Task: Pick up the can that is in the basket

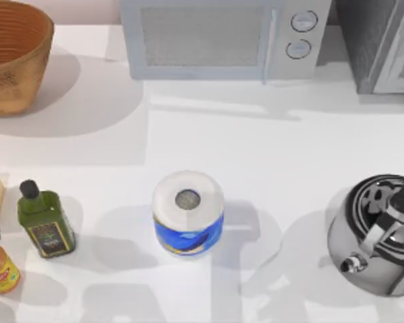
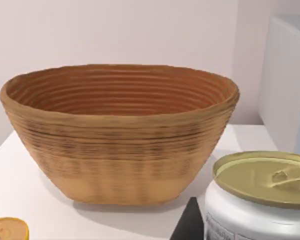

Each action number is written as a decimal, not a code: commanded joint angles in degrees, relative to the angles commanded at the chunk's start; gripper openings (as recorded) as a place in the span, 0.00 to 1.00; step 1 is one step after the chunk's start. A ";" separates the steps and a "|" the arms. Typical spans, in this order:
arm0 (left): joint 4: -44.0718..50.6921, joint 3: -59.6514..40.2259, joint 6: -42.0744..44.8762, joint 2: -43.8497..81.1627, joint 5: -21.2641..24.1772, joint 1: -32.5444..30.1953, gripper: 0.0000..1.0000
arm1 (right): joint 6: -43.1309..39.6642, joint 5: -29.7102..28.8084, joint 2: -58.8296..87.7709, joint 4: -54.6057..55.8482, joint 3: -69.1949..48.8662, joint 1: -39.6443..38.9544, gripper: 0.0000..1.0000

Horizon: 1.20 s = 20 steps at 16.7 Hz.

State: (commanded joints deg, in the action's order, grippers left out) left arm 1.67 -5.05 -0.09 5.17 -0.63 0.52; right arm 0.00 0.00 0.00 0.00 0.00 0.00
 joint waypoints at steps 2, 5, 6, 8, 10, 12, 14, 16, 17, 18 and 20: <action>-1.25 3.70 0.05 -3.78 0.44 -0.38 0.00 | 0.00 0.00 0.00 0.00 0.00 0.00 1.00; -1.68 5.05 0.09 -5.17 0.63 -0.52 0.00 | 0.00 0.00 0.00 0.00 0.00 0.00 1.00; -1.68 5.05 0.09 -5.17 0.63 -0.52 0.00 | 0.00 0.00 0.00 0.00 0.00 0.00 1.00; -1.57 5.05 0.18 -4.90 0.56 -0.33 0.00 | 0.00 0.00 0.00 0.00 0.00 0.00 1.00; -1.78 4.80 0.19 -4.38 0.71 -0.19 0.00 | 0.00 0.00 0.00 0.00 0.00 0.00 1.00; -2.91 3.53 0.22 -1.71 1.61 0.37 0.00 | 0.00 0.00 0.00 0.00 0.00 0.00 1.00; -5.13 1.06 0.34 3.24 3.69 1.08 0.00 | 0.00 0.00 0.00 0.00 0.00 0.00 1.00; -8.26 -2.38 0.56 9.95 6.93 1.69 0.00 | 0.00 0.00 0.00 0.00 0.00 0.00 1.00; -10.13 -4.43 0.70 13.88 8.97 1.92 0.00 | 0.00 0.00 0.00 0.00 0.00 0.00 1.00; -12.24 -6.73 0.88 18.24 11.35 2.07 0.00 | 0.00 0.00 0.00 0.00 0.00 0.00 1.00; -16.91 -11.79 1.28 27.79 16.77 2.19 0.00 | 0.00 0.00 0.00 0.00 0.00 0.00 1.00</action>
State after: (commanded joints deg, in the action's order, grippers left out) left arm -15.24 -16.84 1.20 32.96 16.15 2.71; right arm 0.00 0.00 0.00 0.00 0.00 0.00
